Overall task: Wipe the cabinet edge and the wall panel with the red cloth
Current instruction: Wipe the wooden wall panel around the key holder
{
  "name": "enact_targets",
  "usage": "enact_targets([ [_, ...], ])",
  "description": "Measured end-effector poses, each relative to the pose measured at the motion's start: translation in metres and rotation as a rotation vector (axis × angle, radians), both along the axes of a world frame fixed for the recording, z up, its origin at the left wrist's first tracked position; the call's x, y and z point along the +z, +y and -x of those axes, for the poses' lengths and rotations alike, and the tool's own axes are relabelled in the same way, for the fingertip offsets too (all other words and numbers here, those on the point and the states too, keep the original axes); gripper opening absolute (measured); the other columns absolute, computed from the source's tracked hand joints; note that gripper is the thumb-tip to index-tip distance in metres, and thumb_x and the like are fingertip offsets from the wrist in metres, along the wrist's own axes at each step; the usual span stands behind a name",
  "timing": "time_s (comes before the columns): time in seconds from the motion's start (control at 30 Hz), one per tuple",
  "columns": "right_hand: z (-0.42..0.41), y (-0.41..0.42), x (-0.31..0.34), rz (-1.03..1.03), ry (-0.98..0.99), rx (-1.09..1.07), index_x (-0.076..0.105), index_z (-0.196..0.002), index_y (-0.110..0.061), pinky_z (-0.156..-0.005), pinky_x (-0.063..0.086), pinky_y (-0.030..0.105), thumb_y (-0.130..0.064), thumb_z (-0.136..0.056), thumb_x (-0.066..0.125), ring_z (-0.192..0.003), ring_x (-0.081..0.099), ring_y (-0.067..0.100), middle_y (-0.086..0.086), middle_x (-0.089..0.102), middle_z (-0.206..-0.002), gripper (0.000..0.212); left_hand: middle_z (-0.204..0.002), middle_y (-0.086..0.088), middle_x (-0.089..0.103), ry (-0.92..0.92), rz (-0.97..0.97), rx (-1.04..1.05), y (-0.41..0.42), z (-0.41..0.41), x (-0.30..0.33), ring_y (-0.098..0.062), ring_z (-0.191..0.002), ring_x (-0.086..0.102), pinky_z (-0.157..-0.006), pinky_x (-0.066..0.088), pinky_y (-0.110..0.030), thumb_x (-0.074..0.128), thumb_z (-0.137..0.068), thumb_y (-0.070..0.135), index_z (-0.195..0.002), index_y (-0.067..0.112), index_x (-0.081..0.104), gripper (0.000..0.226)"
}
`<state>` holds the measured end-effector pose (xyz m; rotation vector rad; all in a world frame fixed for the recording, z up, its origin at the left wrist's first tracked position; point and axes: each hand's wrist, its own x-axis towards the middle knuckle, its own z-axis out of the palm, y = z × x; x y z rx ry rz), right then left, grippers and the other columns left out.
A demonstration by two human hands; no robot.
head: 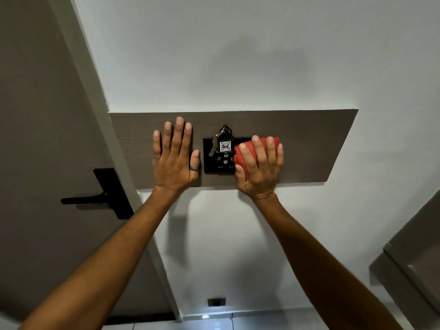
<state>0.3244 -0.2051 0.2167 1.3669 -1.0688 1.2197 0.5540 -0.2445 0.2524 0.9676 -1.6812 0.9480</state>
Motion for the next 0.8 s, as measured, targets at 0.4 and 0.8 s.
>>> enact_targets([
  [0.4,-0.027,0.004,0.02,0.016,-0.343,0.061,0.063,-0.139,-0.023,-0.129,0.026,0.054,-0.039,-0.106,0.041,-0.152,0.038,0.038,0.014,0.059,-0.149,0.043,-0.172,-0.001,-0.01,0.016,0.03,-0.016,-0.003,-0.001,-0.003,-0.023,-0.159,-0.008,-0.13,-0.001,-0.046,0.039,-0.104,0.038,-0.16,0.008,0.016,0.068],
  [0.8,-0.011,0.005,0.021,-0.02,-0.035,0.053,0.058,-0.145,-0.026,-0.131,0.022,0.052,-0.039,-0.105,0.043,-0.151,0.039,0.038,0.011,0.058,-0.151,0.045,-0.171,0.002,-0.011,0.065,0.021,-0.016,-0.003,0.007,-0.006,-0.022,-0.158,-0.009,-0.129,-0.001,-0.047,0.035,-0.105,0.039,-0.161,0.013,0.011,0.067],
])
